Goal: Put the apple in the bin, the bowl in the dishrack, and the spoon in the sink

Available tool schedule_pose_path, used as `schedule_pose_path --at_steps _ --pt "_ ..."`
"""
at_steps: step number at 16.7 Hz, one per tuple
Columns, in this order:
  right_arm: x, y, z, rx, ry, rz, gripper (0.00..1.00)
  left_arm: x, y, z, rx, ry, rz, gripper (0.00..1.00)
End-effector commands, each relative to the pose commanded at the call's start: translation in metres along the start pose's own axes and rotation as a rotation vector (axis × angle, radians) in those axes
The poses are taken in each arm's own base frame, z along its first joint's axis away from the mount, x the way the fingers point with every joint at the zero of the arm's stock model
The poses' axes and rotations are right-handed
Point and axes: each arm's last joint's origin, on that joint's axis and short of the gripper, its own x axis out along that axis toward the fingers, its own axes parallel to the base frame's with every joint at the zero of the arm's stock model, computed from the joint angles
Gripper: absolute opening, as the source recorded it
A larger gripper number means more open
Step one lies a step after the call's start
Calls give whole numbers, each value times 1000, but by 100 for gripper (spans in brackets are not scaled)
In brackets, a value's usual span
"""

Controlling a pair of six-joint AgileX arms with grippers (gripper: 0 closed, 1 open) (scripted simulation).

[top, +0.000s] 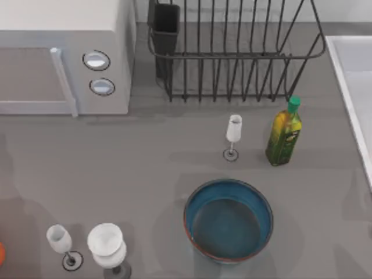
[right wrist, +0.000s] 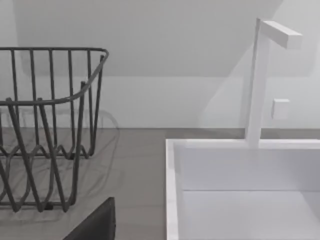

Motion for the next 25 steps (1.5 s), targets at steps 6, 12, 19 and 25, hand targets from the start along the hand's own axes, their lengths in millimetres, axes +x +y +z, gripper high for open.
schedule_pose_path --at_steps 6,12,19,25 --pt "0 0 0 0 0 0 100 0 0 0 0 0 0 60" --pt "0 0 0 0 0 0 100 0 0 0 0 0 0 100" --pt "0 0 0 0 0 0 100 0 0 0 0 0 0 100" --pt "0 0 0 0 0 0 100 -17 -5 -10 -29 -157 6 100"
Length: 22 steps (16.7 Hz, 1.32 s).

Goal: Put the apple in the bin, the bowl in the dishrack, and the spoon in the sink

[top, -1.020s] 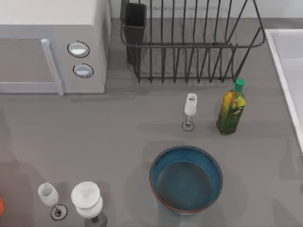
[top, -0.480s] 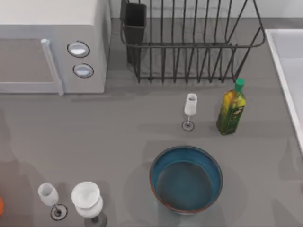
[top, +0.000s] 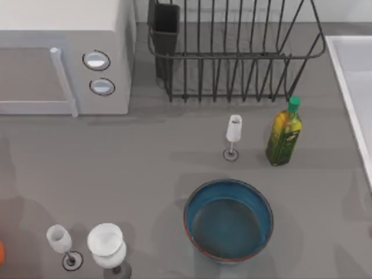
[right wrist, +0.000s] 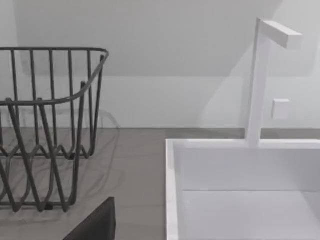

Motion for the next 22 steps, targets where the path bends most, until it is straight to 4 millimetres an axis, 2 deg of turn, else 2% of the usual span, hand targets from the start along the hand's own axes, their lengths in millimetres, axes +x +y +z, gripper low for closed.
schedule_pose_path --at_steps 7,12,16,19,22 --pt "0 0 0 0 0 0 100 -7 -33 -42 -89 -467 1 100" --pt "0 0 0 0 0 0 100 1 -57 -76 -163 -932 -63 100" --pt "0 0 0 0 0 0 100 11 -69 -90 -201 -1241 -148 100" --pt "0 0 0 0 0 0 100 17 -74 -93 -211 -1349 -193 100" --pt "0 0 0 0 0 0 100 17 -75 -93 -212 -1358 -196 100"
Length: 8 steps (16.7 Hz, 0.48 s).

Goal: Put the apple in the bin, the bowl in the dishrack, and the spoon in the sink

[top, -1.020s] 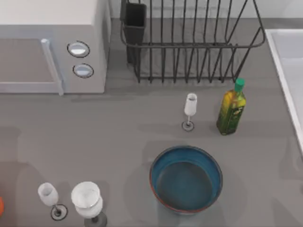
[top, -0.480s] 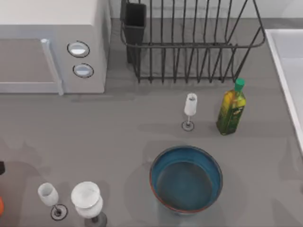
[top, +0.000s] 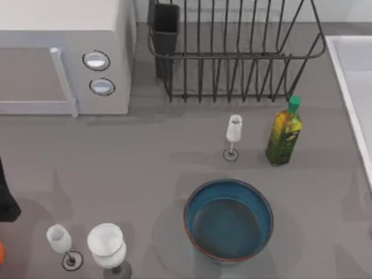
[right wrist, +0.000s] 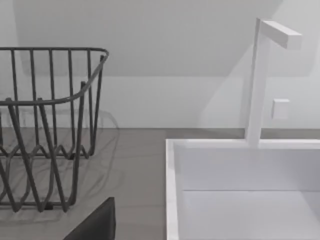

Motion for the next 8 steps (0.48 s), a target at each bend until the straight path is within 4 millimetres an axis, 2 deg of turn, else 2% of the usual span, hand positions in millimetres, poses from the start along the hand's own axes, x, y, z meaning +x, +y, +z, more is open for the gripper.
schedule_pose_path --at_steps 4,8 --pt "0 1 2 7 10 6 100 0 0 0 0 0 0 100" --pt "2 8 26 82 128 70 100 0 0 0 0 0 0 100"
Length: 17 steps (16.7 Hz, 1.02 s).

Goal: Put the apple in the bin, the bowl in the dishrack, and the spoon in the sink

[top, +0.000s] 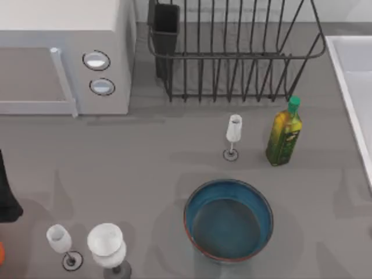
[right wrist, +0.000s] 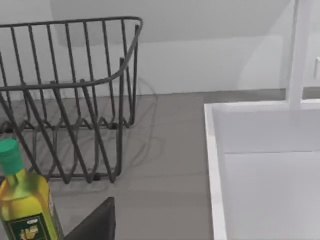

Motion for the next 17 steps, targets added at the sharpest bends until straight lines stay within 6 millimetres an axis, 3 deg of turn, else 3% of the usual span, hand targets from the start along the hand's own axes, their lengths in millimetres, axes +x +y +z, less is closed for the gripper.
schedule_pose_path --at_steps 4,6,8,13,17 --pt "10 21 52 109 225 86 100 0 0 0 0 0 0 100" --pt "28 37 80 155 391 113 100 0 0 0 0 0 0 100" --pt "56 59 94 179 599 113 100 0 0 0 0 0 0 100" --pt "118 125 80 131 1097 19 100 0 0 0 0 0 0 100" --pt "143 171 57 48 1340 -77 100 0 0 0 0 0 0 100"
